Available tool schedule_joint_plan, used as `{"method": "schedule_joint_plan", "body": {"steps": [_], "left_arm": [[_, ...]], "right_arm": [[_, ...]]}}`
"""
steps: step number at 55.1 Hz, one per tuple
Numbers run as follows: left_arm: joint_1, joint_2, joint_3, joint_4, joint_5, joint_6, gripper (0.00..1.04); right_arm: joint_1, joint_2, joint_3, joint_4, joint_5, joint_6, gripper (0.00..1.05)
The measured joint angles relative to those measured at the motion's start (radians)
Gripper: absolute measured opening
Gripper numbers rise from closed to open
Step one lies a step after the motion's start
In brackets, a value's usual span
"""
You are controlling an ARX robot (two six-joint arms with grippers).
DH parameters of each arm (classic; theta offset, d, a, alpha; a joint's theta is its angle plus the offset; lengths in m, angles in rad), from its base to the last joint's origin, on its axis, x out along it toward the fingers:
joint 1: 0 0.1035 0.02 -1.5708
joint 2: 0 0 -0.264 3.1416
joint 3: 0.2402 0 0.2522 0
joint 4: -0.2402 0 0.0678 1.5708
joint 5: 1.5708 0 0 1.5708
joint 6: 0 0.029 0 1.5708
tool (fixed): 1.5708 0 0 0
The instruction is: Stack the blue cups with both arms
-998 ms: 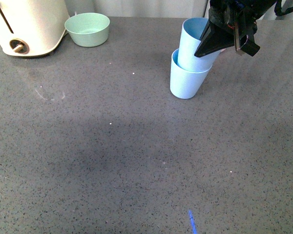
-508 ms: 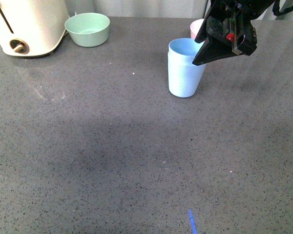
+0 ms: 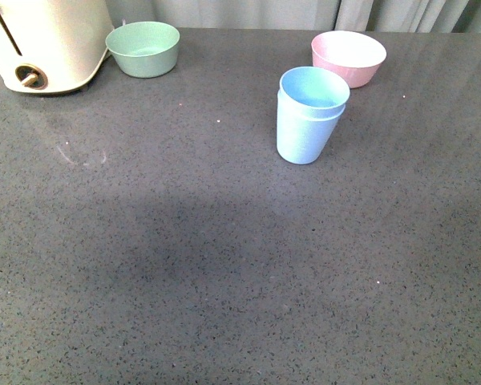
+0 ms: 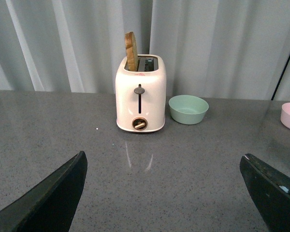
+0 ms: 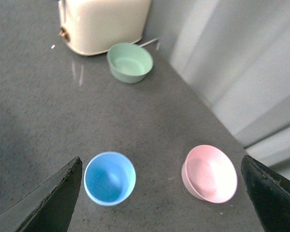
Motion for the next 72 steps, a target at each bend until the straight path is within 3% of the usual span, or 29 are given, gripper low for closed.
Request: {"method": "schedule_joint_plan", "body": {"steps": [7, 14, 19, 22, 26, 47, 56, 59, 72], "left_arm": [[0.0, 0.0, 0.0, 0.0, 0.0, 0.0, 0.96], [0.0, 0.0, 0.0, 0.0, 0.0, 0.0, 0.96], [0.0, 0.0, 0.0, 0.0, 0.0, 0.0, 0.96], [0.0, 0.0, 0.0, 0.0, 0.0, 0.0, 0.96], [0.0, 0.0, 0.0, 0.0, 0.0, 0.0, 0.96], [0.0, 0.0, 0.0, 0.0, 0.0, 0.0, 0.96], [0.0, 0.0, 0.0, 0.0, 0.0, 0.0, 0.96], [0.0, 0.0, 0.0, 0.0, 0.0, 0.0, 0.96], [0.0, 0.0, 0.0, 0.0, 0.0, 0.0, 0.96]], "right_arm": [[-0.017, -0.166, -0.214, 0.183, 0.054, 0.142, 0.96], [-0.015, -0.187, -0.243, 0.196, 0.065, 0.192, 0.95], [0.016, -0.212, -0.369, 0.466, 0.416, 0.363, 0.82], [0.018, -0.243, -0.463, 0.608, 0.574, 0.467, 0.74], [0.003, -0.299, -0.577, 0.727, 0.683, 0.556, 0.61], [-0.062, -0.5, -0.911, 0.852, 0.635, 0.651, 0.02], [-0.089, -0.595, -1.014, 0.862, 0.616, 0.657, 0.02], [-0.131, -0.632, -1.046, 0.86, 0.554, 0.657, 0.02], [-0.156, -0.765, -1.135, 0.815, 0.546, 0.657, 0.02]]}}
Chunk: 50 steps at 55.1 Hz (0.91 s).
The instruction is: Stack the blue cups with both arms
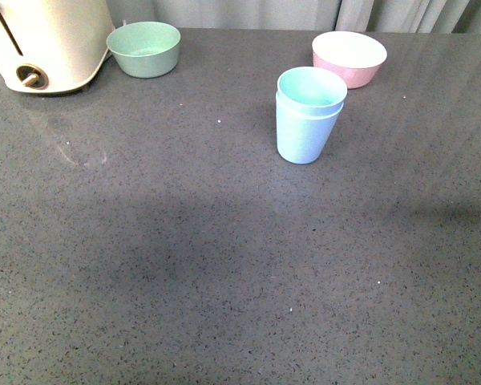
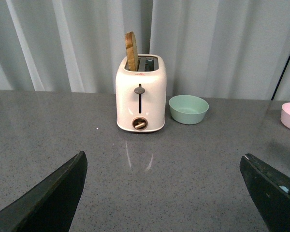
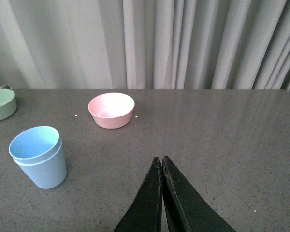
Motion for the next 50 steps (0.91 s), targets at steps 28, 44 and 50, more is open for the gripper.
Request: {"method": "schedule_joint_plan", "body": {"steps": [28, 44, 50], "left_arm": [[0.0, 0.0, 0.0, 0.0, 0.0, 0.0, 0.96], [0.0, 0.0, 0.0, 0.0, 0.0, 0.0, 0.96], [0.0, 0.0, 0.0, 0.0, 0.0, 0.0, 0.96]], "right_arm": [[-0.002, -0.251, -0.099, -0.128, 0.0, 0.0, 0.02], [-0.002, -0.426, -0.1, -0.294, 0.0, 0.0, 0.02], [-0.002, -0.47, -0.1, -0.336, 0.0, 0.0, 0.02]]}}
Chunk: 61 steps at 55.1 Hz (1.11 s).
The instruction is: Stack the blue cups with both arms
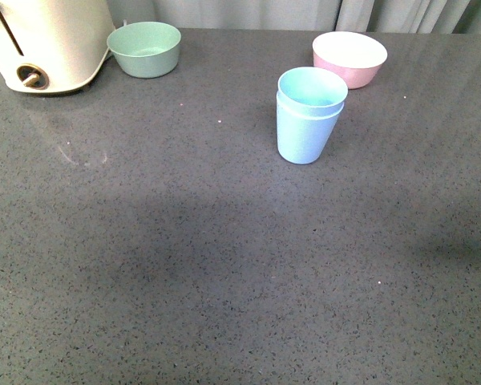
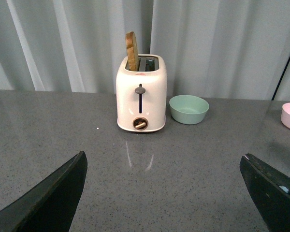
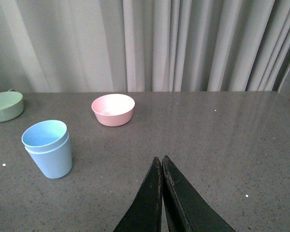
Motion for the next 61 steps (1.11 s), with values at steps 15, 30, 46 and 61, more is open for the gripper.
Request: {"method": "schedule_joint_plan", "body": {"steps": [15, 30, 46, 61], "left_arm": [[0.0, 0.0, 0.0, 0.0, 0.0, 0.0, 0.96], [0.0, 0.0, 0.0, 0.0, 0.0, 0.0, 0.96], [0.0, 0.0, 0.0, 0.0, 0.0, 0.0, 0.96], [0.0, 0.0, 0.0, 0.0, 0.0, 0.0, 0.96]], "right_arm": [[0.0, -0.096, 0.0, -0.096, 0.0, 0.0, 0.02], [0.0, -0.283, 0.001, -0.298, 0.0, 0.0, 0.02], [0.0, -0.301, 0.001, -0.306, 0.0, 0.0, 0.02], [0.0, -0.301, 0.001, -0.306, 0.0, 0.0, 0.58]]}}
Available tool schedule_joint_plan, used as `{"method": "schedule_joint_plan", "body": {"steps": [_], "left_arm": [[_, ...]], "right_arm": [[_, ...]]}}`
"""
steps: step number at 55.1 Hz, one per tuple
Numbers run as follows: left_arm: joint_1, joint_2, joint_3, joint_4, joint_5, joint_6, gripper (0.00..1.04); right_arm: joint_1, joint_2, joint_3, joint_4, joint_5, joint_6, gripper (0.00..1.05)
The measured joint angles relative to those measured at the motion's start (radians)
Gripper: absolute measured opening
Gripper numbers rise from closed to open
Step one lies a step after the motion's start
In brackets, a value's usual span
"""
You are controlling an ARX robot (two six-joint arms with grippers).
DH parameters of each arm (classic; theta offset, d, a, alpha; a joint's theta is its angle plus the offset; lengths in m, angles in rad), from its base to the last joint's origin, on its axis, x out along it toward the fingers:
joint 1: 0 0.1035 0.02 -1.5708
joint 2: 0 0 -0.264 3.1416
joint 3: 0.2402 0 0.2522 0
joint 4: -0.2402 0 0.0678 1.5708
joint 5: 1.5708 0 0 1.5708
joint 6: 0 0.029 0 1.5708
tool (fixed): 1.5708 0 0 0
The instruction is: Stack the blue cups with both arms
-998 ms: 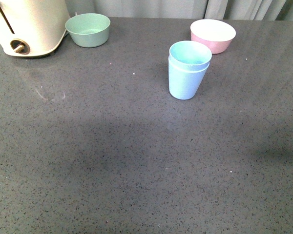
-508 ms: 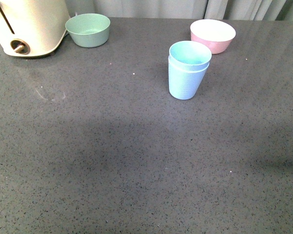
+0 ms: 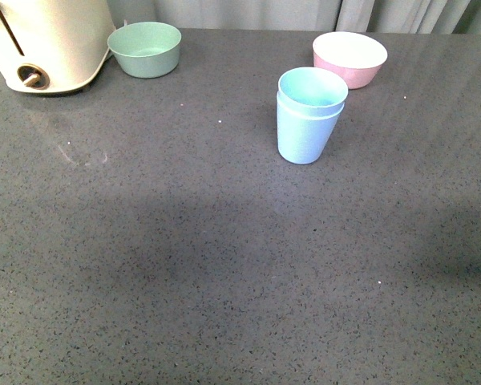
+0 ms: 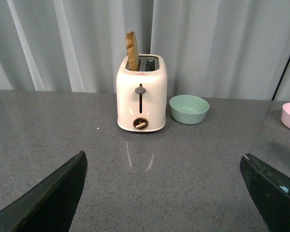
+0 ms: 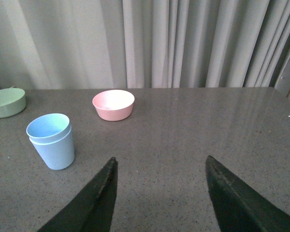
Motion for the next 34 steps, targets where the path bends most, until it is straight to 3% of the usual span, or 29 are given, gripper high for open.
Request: {"method": "schedule_joint_plan", "body": {"steps": [14, 34], "left_arm": [[0.0, 0.0, 0.0, 0.0, 0.0, 0.0, 0.96], [0.0, 0.0, 0.0, 0.0, 0.0, 0.0, 0.96]], "right_arm": [[0.0, 0.0, 0.0, 0.0, 0.0, 0.001, 0.97], [0.0, 0.0, 0.0, 0.0, 0.0, 0.0, 0.96]]}}
